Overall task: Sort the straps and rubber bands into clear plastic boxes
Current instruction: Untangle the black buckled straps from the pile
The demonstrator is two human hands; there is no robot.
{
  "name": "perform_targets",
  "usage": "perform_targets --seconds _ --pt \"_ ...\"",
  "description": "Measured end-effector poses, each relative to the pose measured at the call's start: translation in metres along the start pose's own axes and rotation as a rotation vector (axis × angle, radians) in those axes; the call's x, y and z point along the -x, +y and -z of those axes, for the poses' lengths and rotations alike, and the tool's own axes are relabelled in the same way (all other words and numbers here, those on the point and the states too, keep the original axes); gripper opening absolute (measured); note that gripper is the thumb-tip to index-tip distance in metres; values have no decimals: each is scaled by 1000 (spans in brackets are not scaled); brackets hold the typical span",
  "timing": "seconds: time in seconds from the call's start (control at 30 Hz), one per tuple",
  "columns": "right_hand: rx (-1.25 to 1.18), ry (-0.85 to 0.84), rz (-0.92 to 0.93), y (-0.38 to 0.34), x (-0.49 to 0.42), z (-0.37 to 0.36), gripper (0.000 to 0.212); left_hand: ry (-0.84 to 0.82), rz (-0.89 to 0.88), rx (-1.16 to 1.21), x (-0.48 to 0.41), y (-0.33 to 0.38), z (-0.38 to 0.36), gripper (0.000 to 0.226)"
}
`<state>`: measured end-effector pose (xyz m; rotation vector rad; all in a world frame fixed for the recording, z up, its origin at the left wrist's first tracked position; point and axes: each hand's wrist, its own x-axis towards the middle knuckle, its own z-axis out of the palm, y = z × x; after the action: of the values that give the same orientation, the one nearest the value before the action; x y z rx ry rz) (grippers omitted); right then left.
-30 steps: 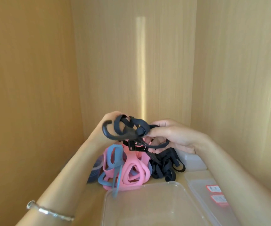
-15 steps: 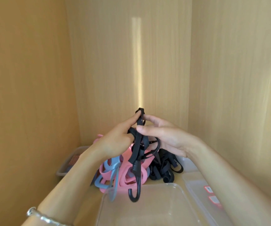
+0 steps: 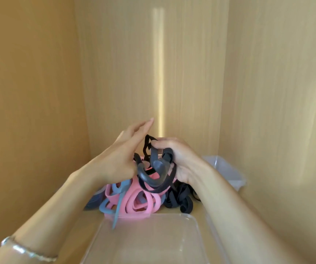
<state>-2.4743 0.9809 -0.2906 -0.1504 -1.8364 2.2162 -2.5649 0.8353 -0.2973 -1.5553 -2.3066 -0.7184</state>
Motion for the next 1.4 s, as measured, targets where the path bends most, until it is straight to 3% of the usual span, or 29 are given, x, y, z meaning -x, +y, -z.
perform_targets --seconds 0.13,0.2,0.3,0.33,0.4,0.47,0.5,0.6,0.67,0.73,0.83,1.0,1.17,1.3,1.4 --pt "-227 71 -54 5 0 -4 20 -98 64 179 -13 -9 -21 82" --pt "-287 151 -37 2 3 -3 30 -311 77 134 -9 -3 -18 102" --pt "-264 238 -24 -1 11 5 19 -508 68 210 1 21 -1 128" --pt "-263 251 -28 -4 14 5 21 -504 72 236 5 30 5 123" --pt "-227 290 -8 -5 15 4 26 -398 -5 359 2 44 4 90" --pt "-167 315 35 -5 14 1 31 -128 -92 440 -4 51 -10 40" --pt "-127 312 64 -6 13 -1 34 15 -72 492 -7 54 -16 26" --pt "322 323 110 -11 11 -1 30 240 87 649 -17 57 -21 39" --pt "701 315 77 -19 16 5 32 274 172 695 -23 52 -19 50" --pt "867 290 57 -26 18 15 28 237 202 736 -27 42 -15 54" --pt "835 333 193 -35 21 21 19 121 184 781 -27 31 -12 49" --pt "582 84 275 -29 23 4 36 149 159 623 -23 30 -9 40" --pt "457 277 422 -27 15 -2 8 72 163 464 -14 38 2 22" --pt "505 127 434 -27 10 0 6 35 239 258 -12 31 12 24" --pt "346 130 440 -30 6 4 7 111 323 135 -11 28 14 19"
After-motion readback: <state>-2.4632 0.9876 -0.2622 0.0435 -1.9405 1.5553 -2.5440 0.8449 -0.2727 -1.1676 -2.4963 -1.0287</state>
